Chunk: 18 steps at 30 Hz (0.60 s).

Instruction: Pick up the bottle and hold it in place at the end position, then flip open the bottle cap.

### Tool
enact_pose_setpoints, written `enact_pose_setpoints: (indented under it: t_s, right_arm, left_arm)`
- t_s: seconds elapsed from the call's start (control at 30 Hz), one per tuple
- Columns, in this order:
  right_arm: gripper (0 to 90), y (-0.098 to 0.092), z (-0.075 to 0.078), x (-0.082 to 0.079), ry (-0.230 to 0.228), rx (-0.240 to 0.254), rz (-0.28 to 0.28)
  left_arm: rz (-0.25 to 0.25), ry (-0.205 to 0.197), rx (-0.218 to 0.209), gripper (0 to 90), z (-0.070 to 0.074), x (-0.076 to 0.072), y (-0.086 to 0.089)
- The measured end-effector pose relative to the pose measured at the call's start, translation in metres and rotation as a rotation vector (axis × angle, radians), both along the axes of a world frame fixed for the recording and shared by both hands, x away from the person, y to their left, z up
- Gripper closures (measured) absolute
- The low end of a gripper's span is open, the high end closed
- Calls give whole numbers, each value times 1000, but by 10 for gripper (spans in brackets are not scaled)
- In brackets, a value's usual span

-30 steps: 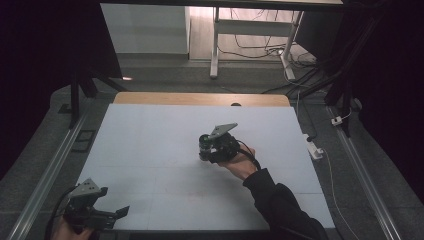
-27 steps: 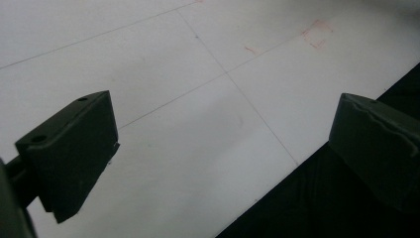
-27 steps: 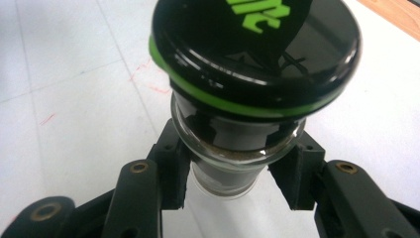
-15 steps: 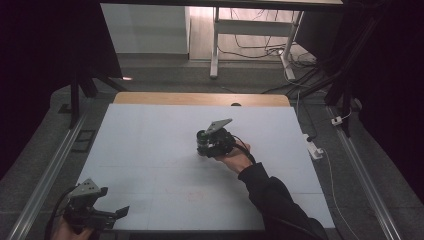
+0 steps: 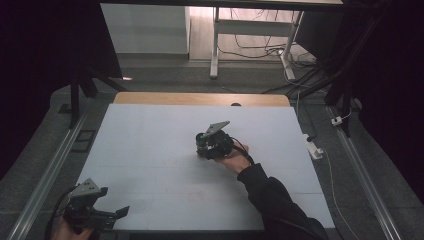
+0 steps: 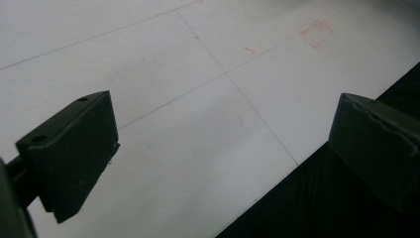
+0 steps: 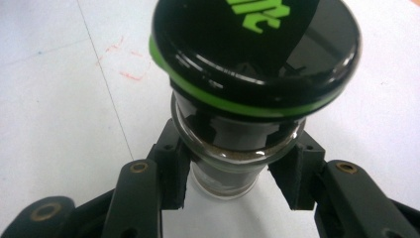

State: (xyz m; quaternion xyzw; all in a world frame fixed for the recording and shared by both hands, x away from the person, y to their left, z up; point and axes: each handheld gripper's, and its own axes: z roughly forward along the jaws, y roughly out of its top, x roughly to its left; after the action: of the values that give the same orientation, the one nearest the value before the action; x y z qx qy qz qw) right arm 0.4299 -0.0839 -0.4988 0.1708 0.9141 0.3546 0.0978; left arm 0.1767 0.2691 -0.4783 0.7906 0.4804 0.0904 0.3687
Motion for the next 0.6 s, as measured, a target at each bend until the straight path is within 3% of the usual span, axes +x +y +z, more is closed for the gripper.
enact_pose_setpoints:
  t_s: [0.6]
  right_arm:
    - [529, -3, -4, -1, 14, 29, -13]
  left_arm:
    - [1, -4, 20, 0, 0, 0, -2]
